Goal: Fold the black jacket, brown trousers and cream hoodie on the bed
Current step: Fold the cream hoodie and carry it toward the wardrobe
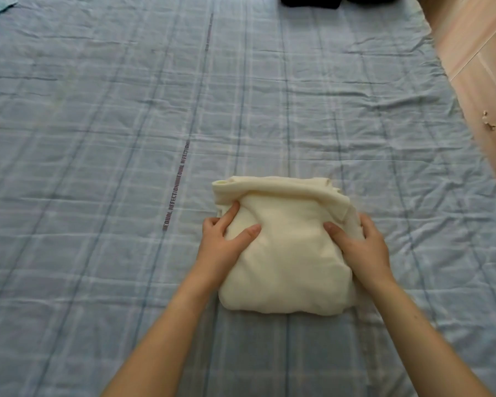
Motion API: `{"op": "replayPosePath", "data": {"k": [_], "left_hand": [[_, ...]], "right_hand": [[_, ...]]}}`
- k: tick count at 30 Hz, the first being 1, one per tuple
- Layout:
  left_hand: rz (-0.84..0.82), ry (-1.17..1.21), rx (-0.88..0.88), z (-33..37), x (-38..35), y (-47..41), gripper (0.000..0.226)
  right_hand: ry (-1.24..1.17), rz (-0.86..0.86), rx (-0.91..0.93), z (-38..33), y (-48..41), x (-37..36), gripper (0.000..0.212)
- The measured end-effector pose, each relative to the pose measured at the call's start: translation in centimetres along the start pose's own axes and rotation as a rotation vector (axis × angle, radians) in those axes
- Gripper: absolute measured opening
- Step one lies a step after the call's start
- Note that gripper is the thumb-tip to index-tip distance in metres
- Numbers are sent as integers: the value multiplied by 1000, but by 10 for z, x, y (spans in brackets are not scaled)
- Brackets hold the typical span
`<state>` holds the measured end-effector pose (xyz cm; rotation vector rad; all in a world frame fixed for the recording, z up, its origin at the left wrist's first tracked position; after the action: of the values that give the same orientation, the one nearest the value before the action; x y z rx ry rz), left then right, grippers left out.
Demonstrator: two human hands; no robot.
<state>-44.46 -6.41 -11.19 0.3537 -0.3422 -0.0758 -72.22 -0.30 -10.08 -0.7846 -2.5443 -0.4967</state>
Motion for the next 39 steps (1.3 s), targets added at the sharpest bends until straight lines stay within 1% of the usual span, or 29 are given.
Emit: {"op": "replayPosePath", "data": {"k": [4,5,7,9,10,11,12,14,16,17,19,22,23,25,28,29,30,31,32,33,34,35,36,37,38,39], "left_hand": [[-19,-26,20,0,0,-8,73],[-23,-33,16,-1,1,-7,73],[-26,-41,7,-3,3,-6,74],[-33,-45,5,-3,2,-9,73],[-33,-51,6,-2,2,-11,74],[-31,-54,9,-2,2,-14,76],[-35,-53,13,-2,3,-16,80],[-58,-40,19,-2,2,-16,86],[-73,-10,11,1,-1,-14,80],[-77,0,4,3,-2,-13,75],[-72,1,-9,10,1,-9,72],[-33,-27,-64,17,16,9,82],[-30,-35,-80,14,19,16,84],[-67,-47,-53,-2,13,26,82],[-68,-60,17,-14,3,28,71],[-66,-61,27,-12,2,24,71],[-71,-64,27,-11,3,21,72],[-81,-69,26,-8,4,19,74],[-88,-78,20,-7,5,19,76],[-88,-101,1,-6,4,20,78],[-77,-137,-33,-4,3,21,78],[-53,-172,-67,-1,3,21,76],[-23,-209,-93,3,5,20,73],[6,-269,-104,7,8,17,71],[55,-393,-100,11,13,14,70],[145,-582,-94,18,19,13,68]], "right_hand": [[-5,-8,-30,0,-5,-3,39],[-8,-17,-34,-1,-5,-3,43],[-13,-27,-26,-2,-2,-1,61],[-44,-69,74,-7,3,1,80],[-73,-109,142,-11,6,2,86],[-90,-154,200,-14,9,2,88],[-86,-197,245,-15,11,3,85],[-23,-259,300,-13,13,2,71],[33,-285,298,-12,15,-1,59],[45,-289,279,-12,14,-2,58],[34,-288,226,-16,11,1,64],[-2,-268,201,-23,15,17,73],[-10,-267,198,-21,21,20,74],[-2,-276,164,-4,36,13,75],[59,-276,20,10,46,3,70],[116,-293,-24,6,43,4,70],[247,-297,-31,-2,41,8,69],[426,-253,36,-15,40,13,68],[566,-156,194,-34,42,19,69],[606,-62,383,-56,49,18,70],[611,-28,539,-73,59,10,70],[636,-52,639,-82,65,-5,68],[690,-120,666,-82,67,-20,65],[765,-199,632,-75,62,-35,63],[832,-264,570,-65,54,-45,59],[867,-291,524,-57,44,-52,56]]}}
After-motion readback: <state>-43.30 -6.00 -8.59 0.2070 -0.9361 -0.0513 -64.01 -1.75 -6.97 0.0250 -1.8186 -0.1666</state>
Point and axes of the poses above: each hand's wrist, its own y-axis away from the middle knuckle, its own x-axis out of the back of the hand, z = x × y, the point moved 6 cm from there along -y, towards the middle knuckle, and after that the axes turned 4 degrees about z, right-handed, at the moved point
